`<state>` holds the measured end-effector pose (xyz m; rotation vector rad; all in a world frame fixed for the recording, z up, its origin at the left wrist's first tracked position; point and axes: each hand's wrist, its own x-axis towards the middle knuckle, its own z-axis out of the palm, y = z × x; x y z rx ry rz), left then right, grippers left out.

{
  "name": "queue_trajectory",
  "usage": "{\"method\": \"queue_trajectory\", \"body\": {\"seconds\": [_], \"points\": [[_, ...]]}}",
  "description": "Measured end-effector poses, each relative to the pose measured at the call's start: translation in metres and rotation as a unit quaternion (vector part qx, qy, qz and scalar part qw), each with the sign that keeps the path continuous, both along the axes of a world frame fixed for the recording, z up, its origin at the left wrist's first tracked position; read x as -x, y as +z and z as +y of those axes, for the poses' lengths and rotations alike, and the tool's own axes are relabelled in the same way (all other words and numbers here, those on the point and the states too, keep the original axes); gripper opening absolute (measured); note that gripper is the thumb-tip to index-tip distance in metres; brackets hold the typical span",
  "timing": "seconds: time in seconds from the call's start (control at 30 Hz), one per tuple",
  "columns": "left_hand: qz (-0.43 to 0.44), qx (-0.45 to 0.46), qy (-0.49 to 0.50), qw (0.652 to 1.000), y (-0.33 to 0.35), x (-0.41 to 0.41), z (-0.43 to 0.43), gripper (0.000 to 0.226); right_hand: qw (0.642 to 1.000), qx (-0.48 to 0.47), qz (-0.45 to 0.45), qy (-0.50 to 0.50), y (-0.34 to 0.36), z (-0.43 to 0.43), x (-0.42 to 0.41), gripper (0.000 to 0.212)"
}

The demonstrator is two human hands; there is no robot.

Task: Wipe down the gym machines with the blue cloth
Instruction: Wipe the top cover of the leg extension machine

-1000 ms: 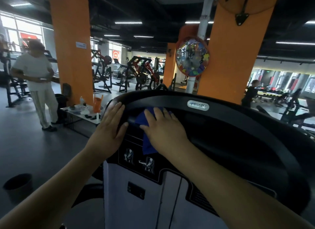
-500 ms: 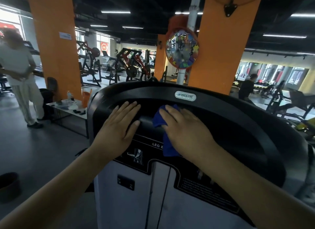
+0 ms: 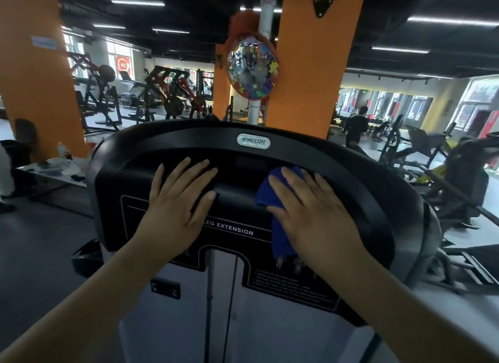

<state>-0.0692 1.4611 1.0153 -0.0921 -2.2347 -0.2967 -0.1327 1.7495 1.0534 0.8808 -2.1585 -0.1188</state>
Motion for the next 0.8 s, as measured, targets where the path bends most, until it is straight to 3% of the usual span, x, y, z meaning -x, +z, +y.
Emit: {"method": "queue_trajectory", "body": {"seconds": [0.13,0.23,0.43,0.6,0.8], "points": [[0.003,0.027,-0.012,1.000,-0.001,0.005,0.027,0.054,0.998,0.063,0.001,-0.017,-0.014,-0.017,-0.004,0.058],[0.018,0.051,-0.032,0.998,-0.001,0.011,0.047,0.054,0.999,0.041,0.015,0.031,-0.016,-0.026,0.003,0.057],[0.037,0.055,-0.030,0.997,-0.012,0.012,0.075,0.056,0.995,0.086,0.029,-0.038,-0.029,0.045,-0.004,0.057],[0.066,0.046,-0.005,0.997,-0.025,0.016,0.093,0.060,0.996,0.044,0.073,-0.003,-0.056,0.031,-0.012,0.075],[0.070,0.083,-0.014,0.994,-0.047,0.010,0.103,0.067,0.993,-0.062,0.099,0.030,-0.118,0.077,-0.016,0.093]]}}
